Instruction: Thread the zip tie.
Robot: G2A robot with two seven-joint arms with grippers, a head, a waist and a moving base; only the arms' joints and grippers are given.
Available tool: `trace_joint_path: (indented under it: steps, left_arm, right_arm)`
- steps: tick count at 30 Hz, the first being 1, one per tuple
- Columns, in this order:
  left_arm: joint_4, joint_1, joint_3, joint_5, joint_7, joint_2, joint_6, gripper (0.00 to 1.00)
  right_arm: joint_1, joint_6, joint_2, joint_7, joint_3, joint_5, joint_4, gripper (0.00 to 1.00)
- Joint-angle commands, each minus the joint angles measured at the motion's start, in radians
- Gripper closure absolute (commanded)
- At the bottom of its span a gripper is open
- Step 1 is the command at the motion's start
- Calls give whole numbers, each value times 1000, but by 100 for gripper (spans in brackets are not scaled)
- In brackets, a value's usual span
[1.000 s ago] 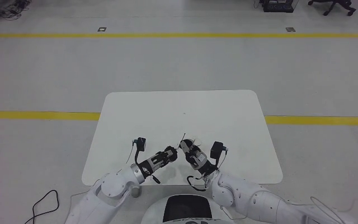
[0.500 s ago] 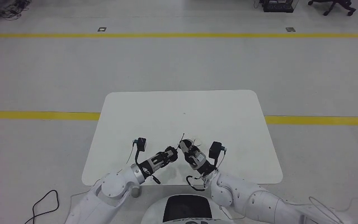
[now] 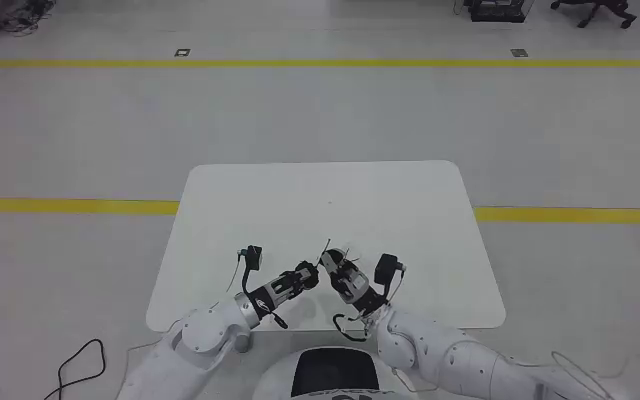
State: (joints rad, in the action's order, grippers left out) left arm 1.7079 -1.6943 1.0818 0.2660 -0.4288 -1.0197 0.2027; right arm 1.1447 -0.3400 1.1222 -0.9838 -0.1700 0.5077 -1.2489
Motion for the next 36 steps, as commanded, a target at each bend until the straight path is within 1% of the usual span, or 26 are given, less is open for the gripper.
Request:
trace_joint_path:
  steps: [1, 9, 36]
  left_arm:
    - [0, 0, -1, 0, 1, 0, -1, 100]
    - [-1, 2, -3, 1, 2, 1, 1, 100]
    - [-6, 8, -10, 4, 1, 3, 3, 100]
  right_arm:
    - [1, 0, -1, -9, 0, 7, -2, 100]
    - [0, 0, -4, -19, 0, 7, 1, 100]
    - [1, 0, 4, 1, 0, -8, 16, 100]
